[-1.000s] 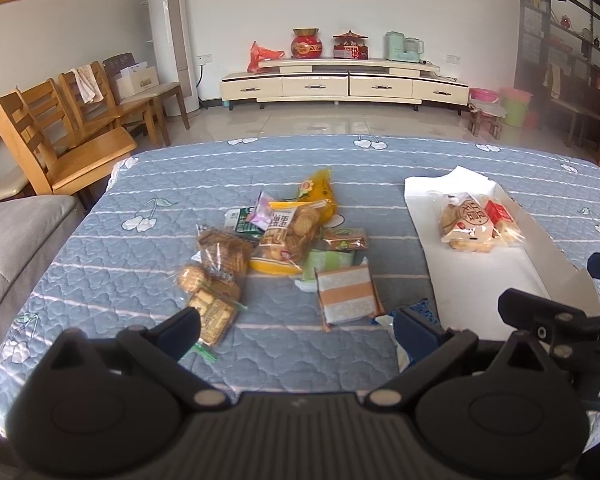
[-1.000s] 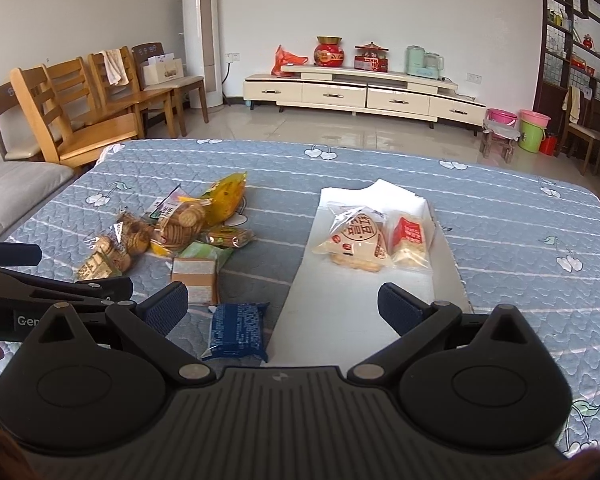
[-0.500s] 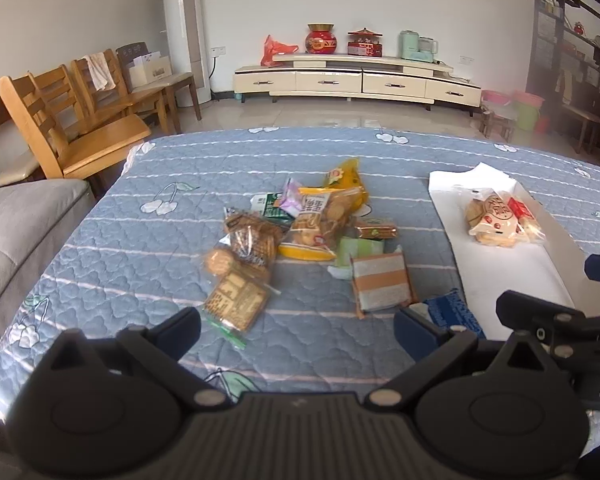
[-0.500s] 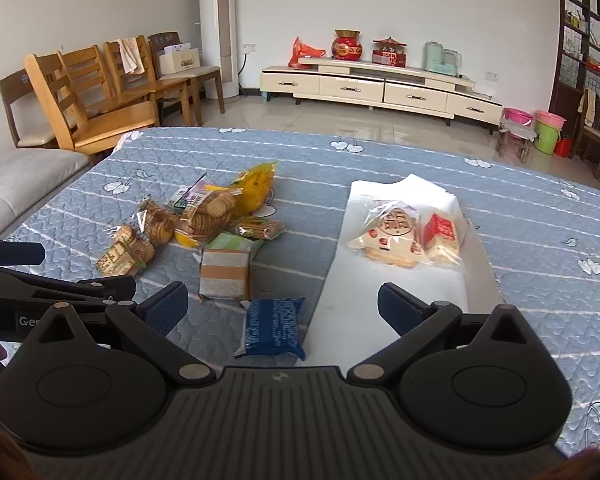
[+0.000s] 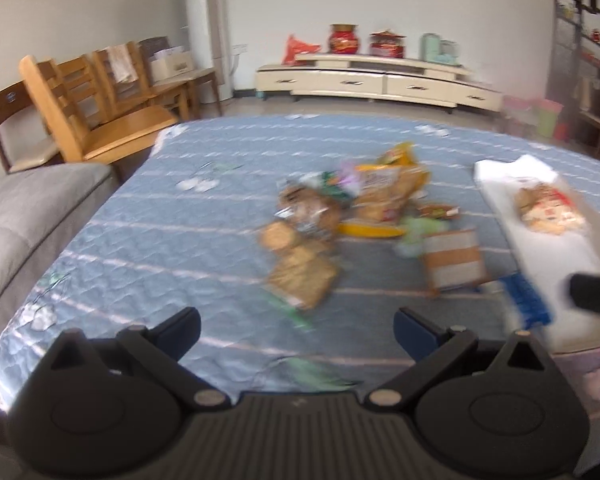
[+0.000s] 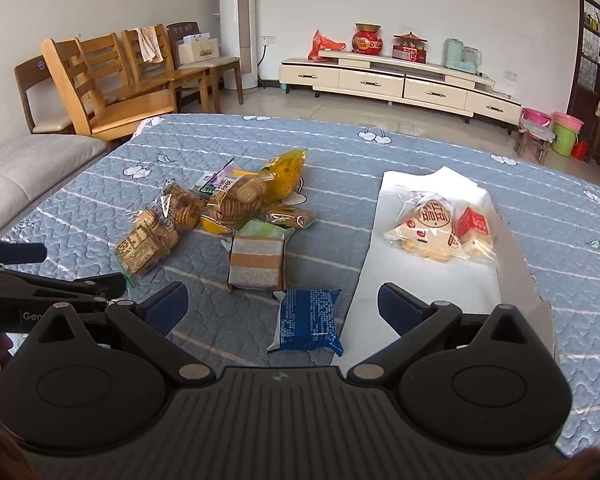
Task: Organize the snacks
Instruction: 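Grasp the square biscuit bag with the left tool while the right tool grasps the blue packet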
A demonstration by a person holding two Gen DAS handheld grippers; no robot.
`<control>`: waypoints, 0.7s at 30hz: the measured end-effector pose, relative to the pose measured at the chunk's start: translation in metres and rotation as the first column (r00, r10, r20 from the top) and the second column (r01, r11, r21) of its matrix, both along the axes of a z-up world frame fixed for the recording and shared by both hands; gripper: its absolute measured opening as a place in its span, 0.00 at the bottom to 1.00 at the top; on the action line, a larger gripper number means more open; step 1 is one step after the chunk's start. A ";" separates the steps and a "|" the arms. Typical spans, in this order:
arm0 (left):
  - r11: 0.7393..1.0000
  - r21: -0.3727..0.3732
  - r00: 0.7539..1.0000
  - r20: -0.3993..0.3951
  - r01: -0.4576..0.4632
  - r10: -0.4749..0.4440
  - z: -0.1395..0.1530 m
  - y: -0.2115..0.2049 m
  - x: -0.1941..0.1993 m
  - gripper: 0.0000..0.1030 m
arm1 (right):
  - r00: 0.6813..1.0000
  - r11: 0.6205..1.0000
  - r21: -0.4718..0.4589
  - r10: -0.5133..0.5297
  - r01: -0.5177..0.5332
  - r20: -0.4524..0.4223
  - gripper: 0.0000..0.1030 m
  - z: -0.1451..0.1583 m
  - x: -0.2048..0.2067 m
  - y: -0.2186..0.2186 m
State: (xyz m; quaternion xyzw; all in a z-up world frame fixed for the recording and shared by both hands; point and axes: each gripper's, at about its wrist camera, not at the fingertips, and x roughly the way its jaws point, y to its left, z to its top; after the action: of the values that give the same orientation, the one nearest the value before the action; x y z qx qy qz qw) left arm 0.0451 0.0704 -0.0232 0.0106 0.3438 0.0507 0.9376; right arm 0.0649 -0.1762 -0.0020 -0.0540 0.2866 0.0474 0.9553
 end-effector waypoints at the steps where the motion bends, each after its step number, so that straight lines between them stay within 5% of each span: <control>1: 1.000 0.003 1.000 -0.004 -0.014 0.014 -0.005 0.007 0.003 0.99 | 1.000 1.000 0.004 -0.001 0.001 -0.001 1.00 -0.001 0.000 -0.001; 7: 1.000 -0.019 1.000 -0.009 -0.014 0.013 -0.021 0.027 0.030 0.99 | 1.000 0.999 0.031 -0.014 0.014 -0.014 1.00 -0.007 0.004 -0.007; 15: 0.994 0.072 0.997 -0.012 0.081 -0.080 -0.036 0.006 0.070 0.99 | 0.999 0.998 0.046 -0.040 0.041 -0.036 1.00 -0.015 0.014 -0.015; 18: 0.994 0.071 0.996 -0.034 0.087 -0.084 -0.042 0.004 0.080 0.73 | 0.998 0.998 0.046 -0.049 0.051 -0.045 1.00 -0.018 0.017 -0.017; 19: 0.995 0.049 0.995 -0.047 0.092 -0.090 -0.043 0.005 0.082 0.53 | 0.998 0.997 0.048 -0.051 0.053 -0.048 1.00 -0.019 0.018 -0.018; 21: 0.996 0.005 0.995 -0.049 0.092 -0.092 -0.043 0.006 0.081 0.42 | 0.997 0.997 0.049 -0.056 0.059 -0.059 1.00 -0.022 0.019 -0.019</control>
State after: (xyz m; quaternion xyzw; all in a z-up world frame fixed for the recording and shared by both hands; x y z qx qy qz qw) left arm 0.1256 0.0767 -0.0663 0.0310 0.3654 0.0084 0.9303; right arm 0.0838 -0.1948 -0.0243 -0.0201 0.3143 0.0284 0.9487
